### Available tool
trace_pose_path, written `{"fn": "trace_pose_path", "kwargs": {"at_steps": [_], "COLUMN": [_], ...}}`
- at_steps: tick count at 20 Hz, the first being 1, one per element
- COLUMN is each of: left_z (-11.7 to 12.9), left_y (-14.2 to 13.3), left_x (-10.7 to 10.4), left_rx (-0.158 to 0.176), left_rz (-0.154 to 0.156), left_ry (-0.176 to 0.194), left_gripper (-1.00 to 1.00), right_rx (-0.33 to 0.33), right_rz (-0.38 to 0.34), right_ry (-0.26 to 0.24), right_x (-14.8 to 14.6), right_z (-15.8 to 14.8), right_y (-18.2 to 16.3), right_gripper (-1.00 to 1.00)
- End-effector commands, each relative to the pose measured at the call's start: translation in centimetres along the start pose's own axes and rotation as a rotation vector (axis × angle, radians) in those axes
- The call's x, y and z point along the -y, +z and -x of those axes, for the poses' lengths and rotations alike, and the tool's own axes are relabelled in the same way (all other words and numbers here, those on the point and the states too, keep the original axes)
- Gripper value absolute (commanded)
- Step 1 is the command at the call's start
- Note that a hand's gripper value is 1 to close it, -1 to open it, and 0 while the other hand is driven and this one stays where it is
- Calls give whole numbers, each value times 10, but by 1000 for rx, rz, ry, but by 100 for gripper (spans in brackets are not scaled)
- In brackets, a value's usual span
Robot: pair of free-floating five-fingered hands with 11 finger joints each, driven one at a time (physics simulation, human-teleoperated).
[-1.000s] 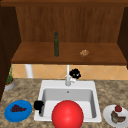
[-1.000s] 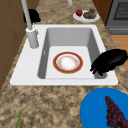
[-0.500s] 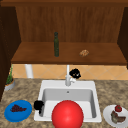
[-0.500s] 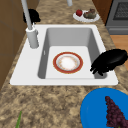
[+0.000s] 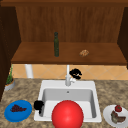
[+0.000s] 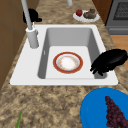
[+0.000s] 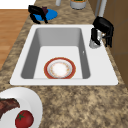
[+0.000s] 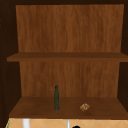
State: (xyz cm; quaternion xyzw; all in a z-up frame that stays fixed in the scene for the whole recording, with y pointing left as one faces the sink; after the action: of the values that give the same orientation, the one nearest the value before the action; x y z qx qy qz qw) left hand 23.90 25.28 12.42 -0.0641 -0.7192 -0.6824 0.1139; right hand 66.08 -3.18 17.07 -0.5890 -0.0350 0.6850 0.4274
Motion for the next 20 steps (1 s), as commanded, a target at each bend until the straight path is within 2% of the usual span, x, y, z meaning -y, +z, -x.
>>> {"fn": "trace_pose_path", "kwargs": {"at_steps": [1,11,12,13,14,16,20], "left_z": [0,0,0,0,0,0,0], "left_y": [0,0,0,0,0,0,0], "left_x": [0,0,0,0,0,0,0], "left_rx": [0,0,0,0,0,0,0], "left_rz": [0,0,0,0,0,0,0], "left_ry": [0,0,0,0,0,0,0], "left_gripper": [0,0,0,0,0,0,0], "right_rx": [113,257,261,280,295,294,352], "right_rz": [-52,-100,-117,-124,-131,-120,-125], "right_ry": [-72,-179,-178,-162,-168,-182,-227], "right_x": [4,19,20,20,18,10,-11], "right_z": [-1,3,3,5,6,24,31], "right_y": [-7,-30,-29,-28,-27,-29,-25], "right_gripper": [-100,-100,100,100,100,100,100]}}
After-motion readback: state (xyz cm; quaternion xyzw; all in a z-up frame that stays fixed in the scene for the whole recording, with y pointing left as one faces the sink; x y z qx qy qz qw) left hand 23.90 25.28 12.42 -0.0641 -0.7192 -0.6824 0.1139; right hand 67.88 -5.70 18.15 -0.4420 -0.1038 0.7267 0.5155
